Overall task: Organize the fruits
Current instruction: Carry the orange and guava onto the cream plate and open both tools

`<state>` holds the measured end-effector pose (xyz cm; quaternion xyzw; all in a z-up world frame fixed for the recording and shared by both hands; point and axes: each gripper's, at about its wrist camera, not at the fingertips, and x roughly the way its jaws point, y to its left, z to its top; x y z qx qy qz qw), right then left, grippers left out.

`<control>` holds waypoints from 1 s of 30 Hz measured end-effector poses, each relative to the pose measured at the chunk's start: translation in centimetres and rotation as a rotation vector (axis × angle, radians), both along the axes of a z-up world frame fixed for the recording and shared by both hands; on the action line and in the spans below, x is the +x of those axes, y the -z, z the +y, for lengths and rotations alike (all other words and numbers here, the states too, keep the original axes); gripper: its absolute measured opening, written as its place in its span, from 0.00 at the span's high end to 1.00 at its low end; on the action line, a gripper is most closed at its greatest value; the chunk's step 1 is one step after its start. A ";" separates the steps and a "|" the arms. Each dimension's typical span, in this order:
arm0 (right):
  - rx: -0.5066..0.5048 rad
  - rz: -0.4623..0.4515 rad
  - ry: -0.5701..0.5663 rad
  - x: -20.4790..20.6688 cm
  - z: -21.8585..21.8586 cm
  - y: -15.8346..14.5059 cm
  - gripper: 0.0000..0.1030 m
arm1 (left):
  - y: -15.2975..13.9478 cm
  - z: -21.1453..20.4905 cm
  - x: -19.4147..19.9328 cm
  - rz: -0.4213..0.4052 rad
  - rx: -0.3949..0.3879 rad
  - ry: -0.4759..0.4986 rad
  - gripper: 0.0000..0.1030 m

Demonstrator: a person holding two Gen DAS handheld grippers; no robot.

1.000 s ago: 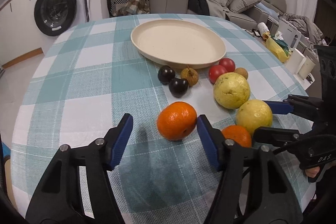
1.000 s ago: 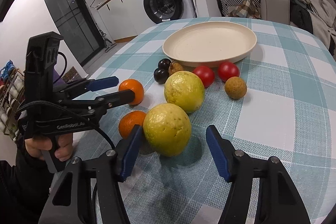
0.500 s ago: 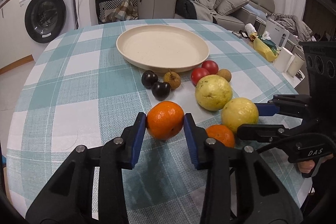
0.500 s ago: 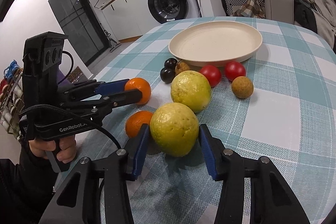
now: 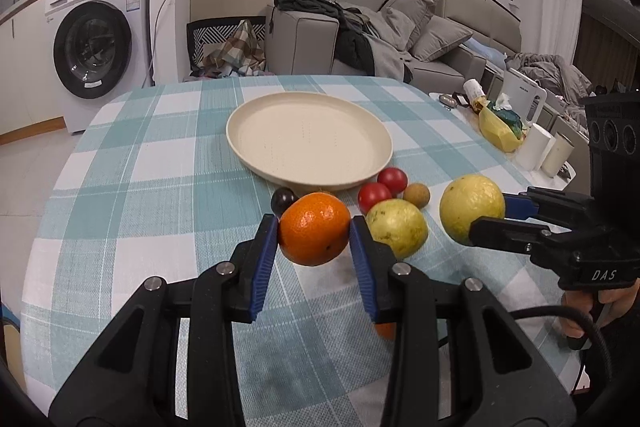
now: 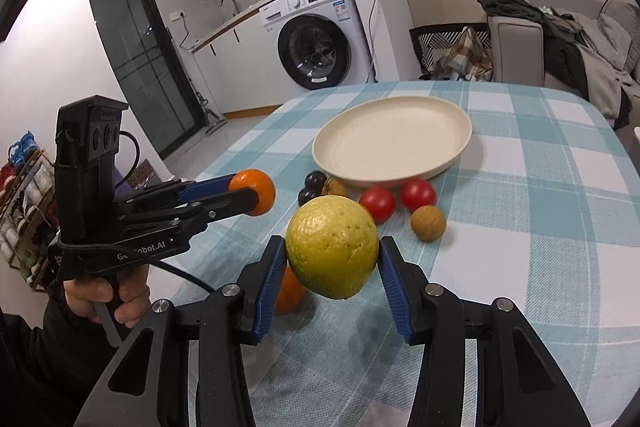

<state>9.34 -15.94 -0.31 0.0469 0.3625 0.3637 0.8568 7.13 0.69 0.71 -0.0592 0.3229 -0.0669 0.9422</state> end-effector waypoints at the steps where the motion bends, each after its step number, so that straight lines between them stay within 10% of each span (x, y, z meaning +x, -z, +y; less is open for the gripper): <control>1: -0.001 -0.006 0.007 0.2 -0.1 -0.2 0.53 | -0.1 -0.1 0.2 -0.004 0.002 0.000 0.67; 30: 0.002 -0.011 0.088 8.7 -0.1 -0.5 0.53 | -0.2 0.1 9.4 -0.010 0.016 -0.018 0.67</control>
